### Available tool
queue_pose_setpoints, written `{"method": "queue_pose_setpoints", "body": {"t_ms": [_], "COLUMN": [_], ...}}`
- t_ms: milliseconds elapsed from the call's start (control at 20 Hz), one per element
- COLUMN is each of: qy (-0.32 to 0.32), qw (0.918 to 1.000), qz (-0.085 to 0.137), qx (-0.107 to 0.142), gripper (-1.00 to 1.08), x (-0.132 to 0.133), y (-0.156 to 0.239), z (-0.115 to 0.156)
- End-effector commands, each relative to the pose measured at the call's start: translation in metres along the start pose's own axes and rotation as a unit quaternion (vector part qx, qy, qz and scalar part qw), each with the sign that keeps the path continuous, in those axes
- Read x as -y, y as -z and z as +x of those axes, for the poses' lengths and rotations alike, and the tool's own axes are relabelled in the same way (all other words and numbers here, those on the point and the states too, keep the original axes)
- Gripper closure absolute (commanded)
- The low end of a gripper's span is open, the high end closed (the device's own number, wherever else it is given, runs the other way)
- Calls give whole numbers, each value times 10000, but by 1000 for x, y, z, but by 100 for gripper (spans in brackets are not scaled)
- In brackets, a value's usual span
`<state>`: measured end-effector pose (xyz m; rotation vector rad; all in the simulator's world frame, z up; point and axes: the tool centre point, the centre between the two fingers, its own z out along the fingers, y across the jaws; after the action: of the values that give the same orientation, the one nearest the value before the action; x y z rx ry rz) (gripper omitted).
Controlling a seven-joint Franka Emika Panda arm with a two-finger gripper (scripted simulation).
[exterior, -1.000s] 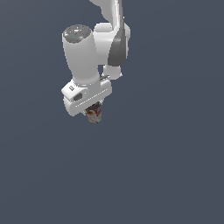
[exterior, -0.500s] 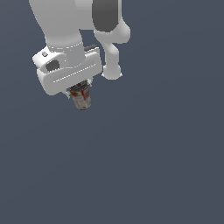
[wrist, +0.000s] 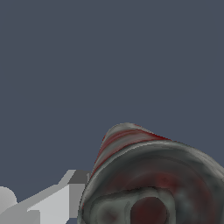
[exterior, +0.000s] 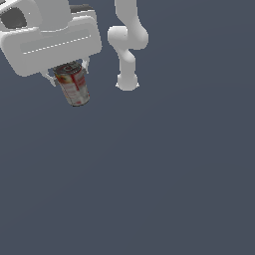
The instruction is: Pick up the object and move it to a goal position.
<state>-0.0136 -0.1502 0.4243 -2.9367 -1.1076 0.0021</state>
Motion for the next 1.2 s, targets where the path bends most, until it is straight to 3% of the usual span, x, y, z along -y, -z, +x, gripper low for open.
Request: {"method": "queue_pose_setpoints", "body": {"t_ms": [0,550,1150], "qy": [0,-2,-2], "qw": [10000,10000,10000], "qz": [-14,-15,-15], "qx": [-5,-3,-3], "gripper": [108,108,108], "x": [-5,-24,-31], "y": [21,80,100], "z": [-3,-12,-15]}}
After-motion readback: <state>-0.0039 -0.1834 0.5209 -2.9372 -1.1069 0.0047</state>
